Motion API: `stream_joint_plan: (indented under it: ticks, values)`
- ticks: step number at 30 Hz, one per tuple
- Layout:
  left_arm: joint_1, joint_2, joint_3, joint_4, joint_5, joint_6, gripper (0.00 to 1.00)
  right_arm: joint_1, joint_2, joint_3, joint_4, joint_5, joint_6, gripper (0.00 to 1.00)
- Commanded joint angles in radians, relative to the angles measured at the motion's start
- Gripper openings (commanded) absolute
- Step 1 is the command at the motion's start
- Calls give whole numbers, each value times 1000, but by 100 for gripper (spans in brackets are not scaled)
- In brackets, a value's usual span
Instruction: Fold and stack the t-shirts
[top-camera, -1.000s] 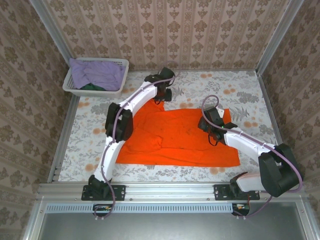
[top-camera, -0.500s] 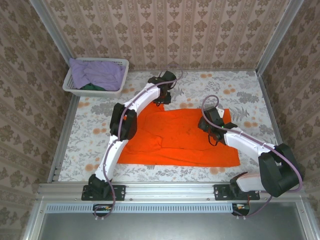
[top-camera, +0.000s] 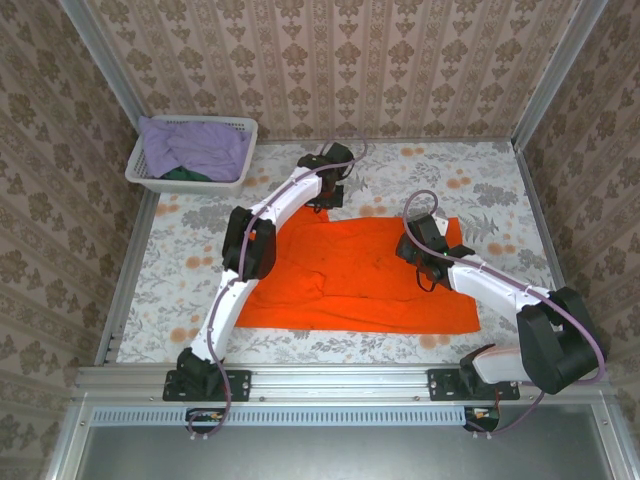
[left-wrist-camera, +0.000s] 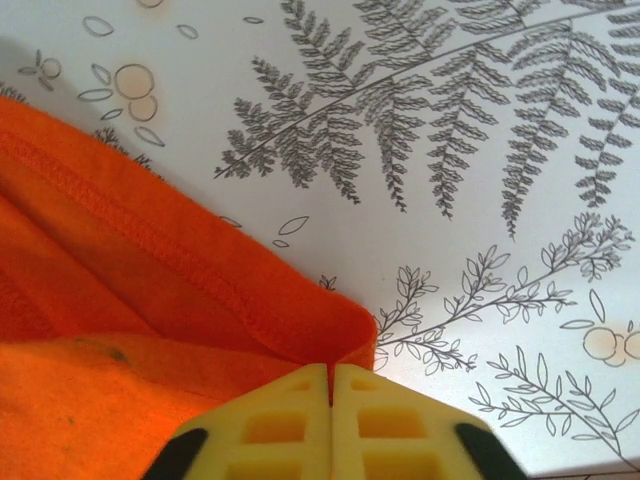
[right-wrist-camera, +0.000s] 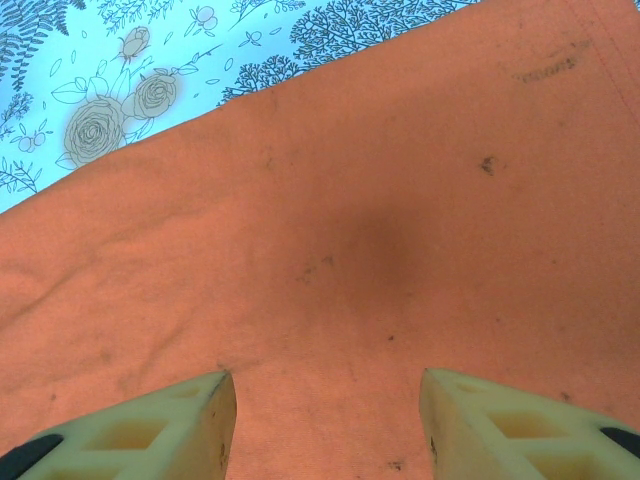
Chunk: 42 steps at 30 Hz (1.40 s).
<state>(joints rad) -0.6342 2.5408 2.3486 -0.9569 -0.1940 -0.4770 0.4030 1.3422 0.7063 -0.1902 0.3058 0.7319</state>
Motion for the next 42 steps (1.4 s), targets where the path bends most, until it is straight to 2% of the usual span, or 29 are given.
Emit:
stream_joint_plan:
  ticks: [1,6,9,13,15,18,19,20,23,26,30,34,38,42]
  values:
    - [-2,19,26,-7,19,13,0,-4,7,28,-29,-9,-7,53]
    - [-19,17,26,28,26,66,0,-4,4,28,-30,-10,-6,53]
    - [-56,23,39,48,-42,166,1,-4,3,28,-31,-11,-6,53]
    - [-102,45,46,78,-125,304,14,-3,0,28,-31,-12,-8,53]
    - [-109,62,55,74,-147,330,18,-3,0,28,-34,-11,-8,53]
    - [-99,78,101,38,-176,310,32,-3,1,31,-39,-6,-13,53]
    - [-91,76,123,23,-172,295,41,-5,-1,33,-45,2,-15,54]
    - [-80,64,133,16,-163,278,50,-7,-2,35,-49,13,-18,54]
    - [-35,-8,119,27,-104,241,63,-19,-7,36,-66,44,-26,55]
    - [41,-91,72,70,-26,213,69,-53,-19,34,-79,54,-19,57]
    - [158,-128,31,105,89,162,71,-147,-18,28,-71,29,10,60]
    - [262,-62,93,109,190,152,71,-276,41,104,-104,-40,-22,61]
    - [296,47,237,68,227,190,70,-380,190,253,-142,-96,-98,63]
    - [304,101,271,104,276,245,69,-428,371,423,-198,-116,-166,66]
